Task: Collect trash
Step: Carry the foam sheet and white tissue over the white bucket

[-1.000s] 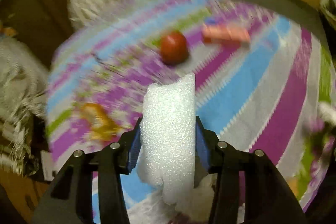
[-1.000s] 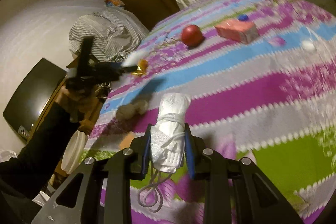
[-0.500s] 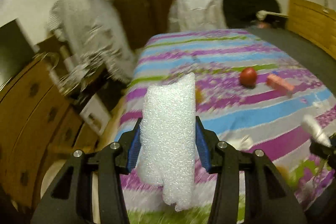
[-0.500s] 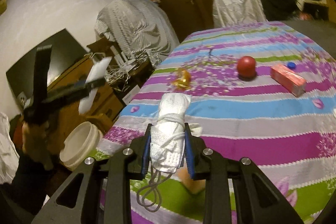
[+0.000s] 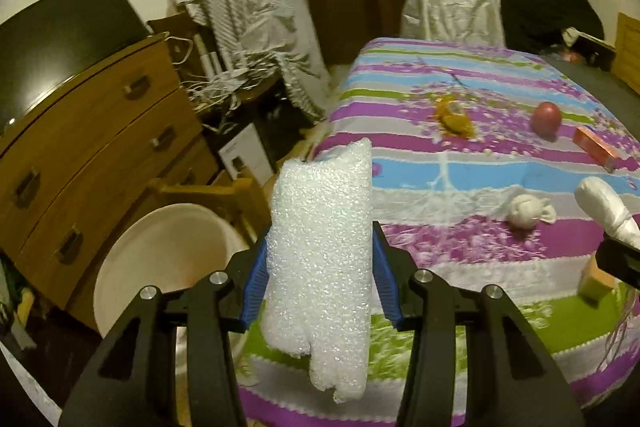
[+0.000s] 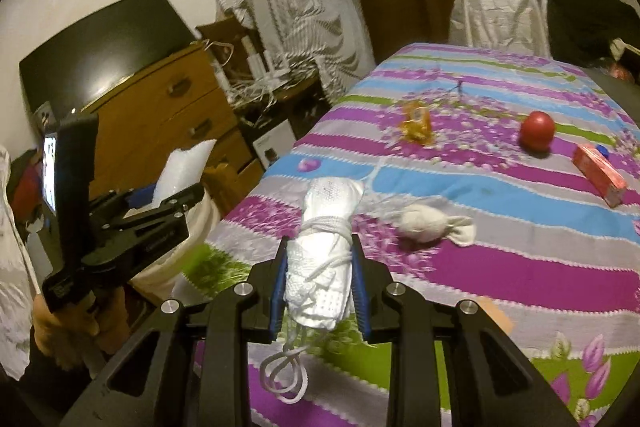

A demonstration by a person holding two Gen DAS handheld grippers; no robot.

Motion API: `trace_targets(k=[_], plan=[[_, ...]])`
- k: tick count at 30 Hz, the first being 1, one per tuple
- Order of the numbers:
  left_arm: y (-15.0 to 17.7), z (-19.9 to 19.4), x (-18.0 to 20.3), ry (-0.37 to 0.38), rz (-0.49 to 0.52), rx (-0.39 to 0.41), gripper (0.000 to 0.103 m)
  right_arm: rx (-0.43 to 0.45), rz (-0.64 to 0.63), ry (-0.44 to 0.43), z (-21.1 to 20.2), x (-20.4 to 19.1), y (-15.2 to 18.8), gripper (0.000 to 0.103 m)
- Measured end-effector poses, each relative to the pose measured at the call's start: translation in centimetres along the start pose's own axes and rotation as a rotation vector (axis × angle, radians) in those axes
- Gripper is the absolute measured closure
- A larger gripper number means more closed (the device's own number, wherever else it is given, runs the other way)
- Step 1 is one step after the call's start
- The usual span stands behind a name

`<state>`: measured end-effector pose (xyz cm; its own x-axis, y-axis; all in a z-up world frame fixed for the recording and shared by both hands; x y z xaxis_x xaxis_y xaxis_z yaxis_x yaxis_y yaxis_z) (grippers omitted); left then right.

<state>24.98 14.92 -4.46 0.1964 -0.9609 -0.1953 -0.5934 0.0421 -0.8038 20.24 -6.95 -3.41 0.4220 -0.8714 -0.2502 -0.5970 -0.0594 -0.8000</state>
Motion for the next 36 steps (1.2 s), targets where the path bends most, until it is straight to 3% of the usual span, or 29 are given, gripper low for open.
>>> trace_targets(k=[11, 21, 28, 36], plan=[[-0.2, -0.7, -7.2, -0.107, -0.075, 0.035, 0.058, 0.013, -0.139, -0.071, 2.7, -7.5, -5.2, 0.074], [0.0, -1.2, -17.1, -0.249, -0.156, 0.029, 0.058, -0.060, -0.240, -0.246, 8.8, -19.5, -9.2, 0.074], [1.1, -0.7, -22.2, -0.321, -0.182, -0.010, 0.058, -0.166, -0.294, -0.313, 13.8, -26.3, -9.2, 0.074], [3.5, 1.5, -24.8, -0.335, -0.189, -0.081, 0.058, -0.238, -0.321, -0.327, 18.1, -30.1, -7.6, 0.074]])
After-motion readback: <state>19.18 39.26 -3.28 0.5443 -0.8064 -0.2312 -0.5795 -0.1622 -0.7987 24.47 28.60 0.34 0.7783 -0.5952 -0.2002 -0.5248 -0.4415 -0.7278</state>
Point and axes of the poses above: each gripper's, at about its wrist camera, not at the fingertips, and z roughly the way its jaws point, x to its right, y to its underside, the point moved 9 cm from there along z, roughly the way its jaws point, and after that the axes turned 4 degrees about x, right-handed, at the moved point
